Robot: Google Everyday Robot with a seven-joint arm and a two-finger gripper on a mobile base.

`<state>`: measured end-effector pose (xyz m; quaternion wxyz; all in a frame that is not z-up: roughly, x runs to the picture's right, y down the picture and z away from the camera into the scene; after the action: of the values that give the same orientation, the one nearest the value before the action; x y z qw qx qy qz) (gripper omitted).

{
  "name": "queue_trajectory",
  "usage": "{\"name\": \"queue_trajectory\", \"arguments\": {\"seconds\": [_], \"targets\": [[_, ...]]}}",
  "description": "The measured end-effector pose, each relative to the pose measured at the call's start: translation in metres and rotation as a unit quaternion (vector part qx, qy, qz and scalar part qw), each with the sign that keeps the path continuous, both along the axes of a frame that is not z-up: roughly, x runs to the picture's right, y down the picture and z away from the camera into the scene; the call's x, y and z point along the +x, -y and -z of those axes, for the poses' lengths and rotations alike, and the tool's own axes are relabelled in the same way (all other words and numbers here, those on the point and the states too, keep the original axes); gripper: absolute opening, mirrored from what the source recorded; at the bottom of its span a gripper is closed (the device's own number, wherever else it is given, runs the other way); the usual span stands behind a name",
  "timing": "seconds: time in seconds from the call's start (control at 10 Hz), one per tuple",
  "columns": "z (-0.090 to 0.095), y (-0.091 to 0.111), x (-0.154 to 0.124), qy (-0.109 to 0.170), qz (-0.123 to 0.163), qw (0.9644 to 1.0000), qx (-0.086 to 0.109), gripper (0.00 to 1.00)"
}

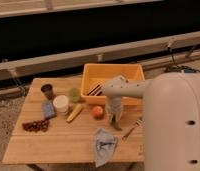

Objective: Place pepper in paper cup

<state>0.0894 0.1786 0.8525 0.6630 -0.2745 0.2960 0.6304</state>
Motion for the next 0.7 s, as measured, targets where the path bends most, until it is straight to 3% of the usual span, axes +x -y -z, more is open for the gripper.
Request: {"name": "queue_trajectory", "arguments": {"seconds": [0.4, 0.6, 0.7], "targets": [[0.023, 0.011, -0.003, 0.007, 0.001, 0.9999, 0.007, 0.0], [0.046, 0.024, -0.017, 0.023, 0.013, 0.9996, 0.007, 0.0], [0.065, 0.032, -0.036, 0.045, 0.025, 0.9987, 0.003, 0.0]]}}
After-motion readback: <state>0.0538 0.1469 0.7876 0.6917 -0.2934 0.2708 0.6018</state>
